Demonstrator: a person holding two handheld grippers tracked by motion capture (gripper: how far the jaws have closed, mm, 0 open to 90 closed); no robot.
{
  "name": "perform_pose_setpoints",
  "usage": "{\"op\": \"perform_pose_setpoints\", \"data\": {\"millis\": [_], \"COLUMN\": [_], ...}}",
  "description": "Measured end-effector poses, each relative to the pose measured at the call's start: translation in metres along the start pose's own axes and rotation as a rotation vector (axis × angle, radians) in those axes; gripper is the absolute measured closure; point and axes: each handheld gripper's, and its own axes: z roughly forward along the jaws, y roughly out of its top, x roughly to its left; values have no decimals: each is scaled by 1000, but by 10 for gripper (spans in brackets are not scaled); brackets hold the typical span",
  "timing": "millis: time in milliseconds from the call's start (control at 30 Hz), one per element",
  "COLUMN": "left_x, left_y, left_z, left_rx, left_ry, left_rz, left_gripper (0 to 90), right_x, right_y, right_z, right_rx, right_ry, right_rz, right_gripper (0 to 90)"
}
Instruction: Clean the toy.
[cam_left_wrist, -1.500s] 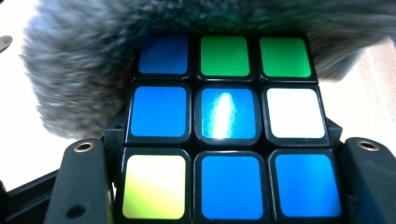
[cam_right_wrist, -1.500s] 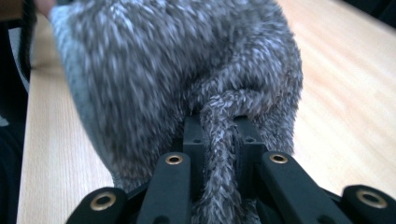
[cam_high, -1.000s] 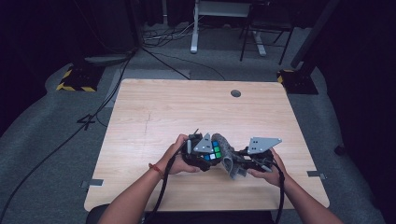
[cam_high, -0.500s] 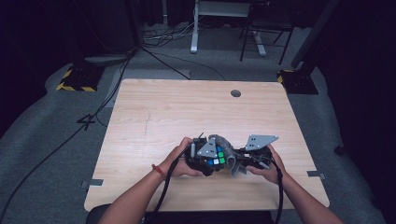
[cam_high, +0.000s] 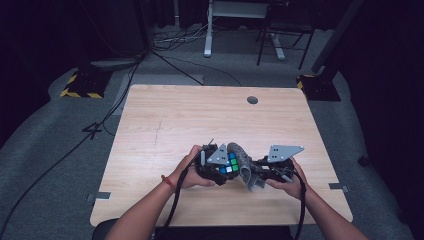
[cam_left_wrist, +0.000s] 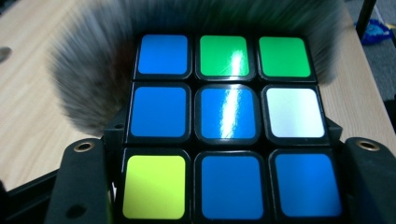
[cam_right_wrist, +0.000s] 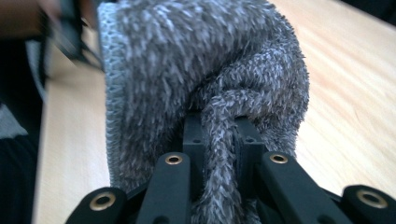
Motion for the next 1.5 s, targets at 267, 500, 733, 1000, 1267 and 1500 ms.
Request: {"op": "perform_pose_setpoints", "data": {"millis": [267,500,733,1000,1267,1500], "left_x": [-2,2,-4,0,4,4], "left_y": [2,1,1,2,3,2], "left_z": [2,2,12,5,-6,-6], "left_rx": [13,7,58,39,-13,-46], "left_ry": [11,7,14,22,36,11], "left_rz": [9,-18,25,16,0,-6], "left_gripper": [334,331,335,336,337,336], "right_x": [1,5,18,2,-11,-11], "right_y": [1,4,13,0,-17,-17], "right_z": [2,2,8,8,19,19], "right_rx": [-17,-86,-79,-15,89,43], "right_ry": [-30,-36,-20,-51,-77,10], "right_rz": [-1,8,-59,-16,43,73], "right_gripper": [789,795,795,796,797,796]}}
